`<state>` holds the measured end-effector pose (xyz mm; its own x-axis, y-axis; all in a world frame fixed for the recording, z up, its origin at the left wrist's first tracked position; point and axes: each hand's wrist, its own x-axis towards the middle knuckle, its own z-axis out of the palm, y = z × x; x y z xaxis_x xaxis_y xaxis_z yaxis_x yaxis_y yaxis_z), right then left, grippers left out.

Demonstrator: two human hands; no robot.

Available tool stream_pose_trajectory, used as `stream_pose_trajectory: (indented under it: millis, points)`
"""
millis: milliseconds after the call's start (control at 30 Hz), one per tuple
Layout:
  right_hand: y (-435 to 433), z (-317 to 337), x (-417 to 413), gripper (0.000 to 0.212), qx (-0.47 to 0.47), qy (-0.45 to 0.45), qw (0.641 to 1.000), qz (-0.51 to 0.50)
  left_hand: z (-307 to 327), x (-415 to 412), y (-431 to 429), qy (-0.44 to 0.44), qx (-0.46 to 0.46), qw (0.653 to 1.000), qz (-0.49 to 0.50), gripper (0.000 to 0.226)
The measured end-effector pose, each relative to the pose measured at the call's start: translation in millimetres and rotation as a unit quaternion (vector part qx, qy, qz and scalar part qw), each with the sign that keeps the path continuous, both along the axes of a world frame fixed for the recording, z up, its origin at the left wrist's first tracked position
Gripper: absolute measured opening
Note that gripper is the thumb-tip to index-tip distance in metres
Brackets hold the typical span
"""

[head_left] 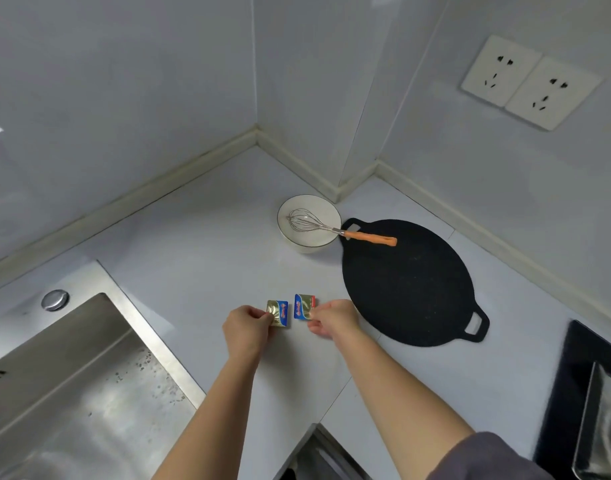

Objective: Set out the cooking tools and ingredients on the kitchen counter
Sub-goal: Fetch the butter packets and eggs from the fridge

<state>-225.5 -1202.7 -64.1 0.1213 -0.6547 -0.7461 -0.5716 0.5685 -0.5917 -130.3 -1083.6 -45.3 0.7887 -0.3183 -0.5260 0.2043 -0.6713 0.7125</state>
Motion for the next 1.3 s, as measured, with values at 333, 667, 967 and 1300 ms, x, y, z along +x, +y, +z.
stream_pose_trajectory:
  millis: [333,667,967,1300]
  points:
    - [4.3,2.0,-12.7,0.01,-0.011,0.03,0.998,0.049,-6.7,-0.6,0.1,-0.02,0.007,1.0,-0.002,0.013]
    - [25.8,67.5,-87.3,0.012,-0.141,-0.062,0.987,0.041,31.0,-49.1,3.8,-0.138,-0.075,0.982,-0.106,0.01]
    - [69.5,144.6,-239.5,0.014,-0.277,-0.142,0.948,-0.062,113.3,-188.6,9.1,-0.155,-0.262,0.911,-0.279,0.015]
    - [177.5,193.9,-476.3,0.017,-0.363,-0.146,0.898,-0.202,167.5,-417.4,66.2,-0.094,-0.375,0.825,-0.413,0.012]
